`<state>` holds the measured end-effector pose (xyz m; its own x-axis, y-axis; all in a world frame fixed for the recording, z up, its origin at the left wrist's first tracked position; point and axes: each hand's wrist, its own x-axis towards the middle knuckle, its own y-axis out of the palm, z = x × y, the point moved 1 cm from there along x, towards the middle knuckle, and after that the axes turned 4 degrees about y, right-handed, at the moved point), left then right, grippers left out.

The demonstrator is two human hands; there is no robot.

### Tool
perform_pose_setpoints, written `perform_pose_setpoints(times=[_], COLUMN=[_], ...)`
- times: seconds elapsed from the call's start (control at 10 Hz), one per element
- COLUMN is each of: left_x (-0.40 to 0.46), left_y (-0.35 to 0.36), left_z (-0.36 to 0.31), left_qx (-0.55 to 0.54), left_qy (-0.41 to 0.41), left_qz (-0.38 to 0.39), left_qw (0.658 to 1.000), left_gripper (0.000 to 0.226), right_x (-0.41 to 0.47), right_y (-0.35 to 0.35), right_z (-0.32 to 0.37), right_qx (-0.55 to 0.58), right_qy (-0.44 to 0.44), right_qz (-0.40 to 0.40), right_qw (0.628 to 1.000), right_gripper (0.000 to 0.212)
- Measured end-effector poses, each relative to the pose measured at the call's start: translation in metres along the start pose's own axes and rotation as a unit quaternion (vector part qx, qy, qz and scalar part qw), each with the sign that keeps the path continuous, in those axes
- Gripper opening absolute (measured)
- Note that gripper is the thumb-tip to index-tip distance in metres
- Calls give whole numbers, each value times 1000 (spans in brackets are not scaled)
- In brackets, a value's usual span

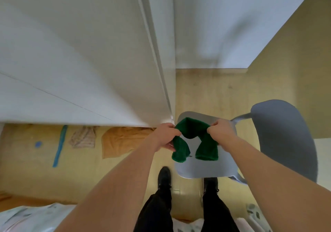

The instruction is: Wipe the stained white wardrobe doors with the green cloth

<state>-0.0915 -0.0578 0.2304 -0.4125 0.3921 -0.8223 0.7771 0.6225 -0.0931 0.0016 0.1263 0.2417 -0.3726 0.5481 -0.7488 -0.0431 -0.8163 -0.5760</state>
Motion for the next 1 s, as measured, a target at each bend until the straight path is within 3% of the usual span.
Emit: perform_pose_setpoints(times=[0.2,0.4,0.6,0.8,1.0], left_x=[49,125,206,226,217], left_y=[69,107,129,143,138], left_z=[-7,28,92,111,101], left_qx=[-16,-42,72,115,121], left_qy=[-16,-73,-73,-62,-54], left_qz=[-10,-41,-138,-152,-155], left_qw=[1000,996,985,980,979], left_gripper=[23,19,25,30,29], right_x=[69,152,220,233,226], right_y=[-15,8,76,111,100], right_z=[-38,-76,-122,-145,-138], right_qx=[24,11,-16,-54,-94], right_qy=[-17,-31,-44,-67,-80], right_qz=[44,77,125,160,166], right_qw=[999,997,991,983,978], right_gripper=[6,10,24,40,45])
